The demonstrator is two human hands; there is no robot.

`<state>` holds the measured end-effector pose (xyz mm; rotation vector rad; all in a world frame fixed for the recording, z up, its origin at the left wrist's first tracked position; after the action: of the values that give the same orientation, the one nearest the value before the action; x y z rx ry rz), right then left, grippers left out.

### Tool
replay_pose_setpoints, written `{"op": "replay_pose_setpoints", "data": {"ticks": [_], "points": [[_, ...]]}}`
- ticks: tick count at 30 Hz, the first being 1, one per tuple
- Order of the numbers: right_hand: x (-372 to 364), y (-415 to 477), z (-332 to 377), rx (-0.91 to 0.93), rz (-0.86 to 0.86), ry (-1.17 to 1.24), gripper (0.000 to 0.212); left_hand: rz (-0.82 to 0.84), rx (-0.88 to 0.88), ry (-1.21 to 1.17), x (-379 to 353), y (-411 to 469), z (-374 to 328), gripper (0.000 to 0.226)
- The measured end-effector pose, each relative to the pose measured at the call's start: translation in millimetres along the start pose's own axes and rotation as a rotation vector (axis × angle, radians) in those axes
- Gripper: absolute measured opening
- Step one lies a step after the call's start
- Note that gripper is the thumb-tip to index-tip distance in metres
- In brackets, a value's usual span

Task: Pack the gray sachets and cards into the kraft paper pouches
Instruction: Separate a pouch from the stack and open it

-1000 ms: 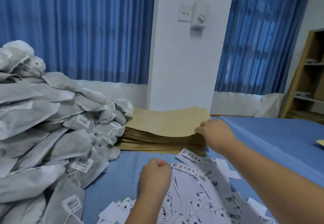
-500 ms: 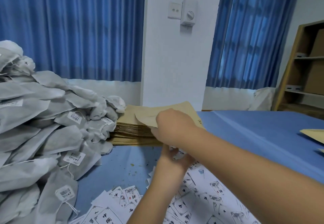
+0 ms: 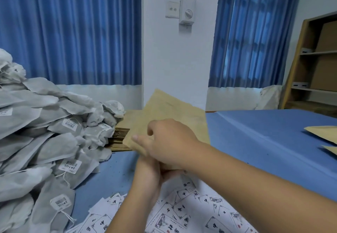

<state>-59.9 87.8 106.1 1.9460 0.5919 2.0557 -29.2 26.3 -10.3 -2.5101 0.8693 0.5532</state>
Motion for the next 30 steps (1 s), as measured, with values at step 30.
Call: {"op": "replay_pose_setpoints", "data": {"ticks": [30], "points": [[-71.0, -105.5, -95.2, -0.447, -0.134, 1.060, 0.060, 0.205, 0.110, 0.343, -26.6, -34.3, 19.4, 0.029]]}}
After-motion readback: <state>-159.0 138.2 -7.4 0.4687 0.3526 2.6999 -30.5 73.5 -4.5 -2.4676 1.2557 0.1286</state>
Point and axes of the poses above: each hand's wrist, its own y-axis towards the middle knuckle, its own x-axis out of the back of the hand, z = x × y, the point moved 1 cm from there along y, towards the middle knuckle, and after that the axes turned 14 degrees about x, right-handed, at the moved point
